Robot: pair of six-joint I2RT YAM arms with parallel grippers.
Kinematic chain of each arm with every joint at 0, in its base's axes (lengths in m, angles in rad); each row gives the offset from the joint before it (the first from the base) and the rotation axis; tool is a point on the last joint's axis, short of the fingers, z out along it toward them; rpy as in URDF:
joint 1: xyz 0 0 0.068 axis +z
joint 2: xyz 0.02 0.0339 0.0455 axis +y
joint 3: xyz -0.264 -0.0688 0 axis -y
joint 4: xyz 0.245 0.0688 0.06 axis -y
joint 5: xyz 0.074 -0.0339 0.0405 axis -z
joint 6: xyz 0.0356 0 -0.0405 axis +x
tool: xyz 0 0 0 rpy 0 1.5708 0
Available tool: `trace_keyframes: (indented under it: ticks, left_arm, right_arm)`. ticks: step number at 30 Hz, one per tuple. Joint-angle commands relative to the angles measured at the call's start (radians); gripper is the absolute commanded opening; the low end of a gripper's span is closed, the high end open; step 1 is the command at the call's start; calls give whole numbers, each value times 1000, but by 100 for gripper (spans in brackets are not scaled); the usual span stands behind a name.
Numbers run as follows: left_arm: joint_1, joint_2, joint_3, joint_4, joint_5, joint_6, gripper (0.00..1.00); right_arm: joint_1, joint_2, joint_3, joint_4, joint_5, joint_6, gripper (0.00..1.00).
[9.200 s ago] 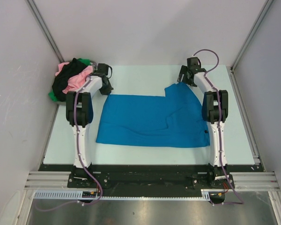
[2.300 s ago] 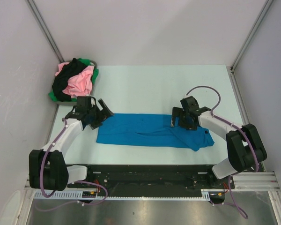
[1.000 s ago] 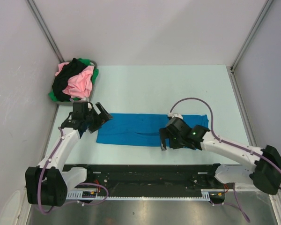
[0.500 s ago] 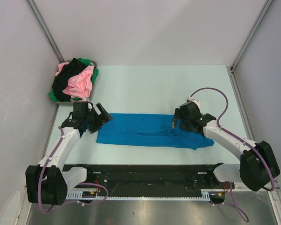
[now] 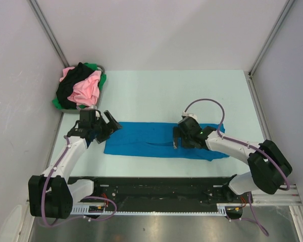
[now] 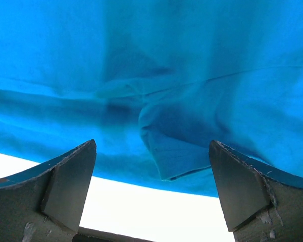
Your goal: Fold and stack the t-shirts
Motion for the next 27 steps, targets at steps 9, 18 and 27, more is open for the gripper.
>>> trace_keyframes:
  ticks: [9,18,27]
  left_arm:
    - [19,-55,-27,15,30,21,95]
    - [36,-101,-28,-8,38,29,94]
    - [37,-70,5,1,64,32,95]
  right_arm:
    - [164,3,12,-126,-182,-77,99]
    - [239,-222,11,-219,1,19,100]
    - [-208,-358,11,-329,307,144,99]
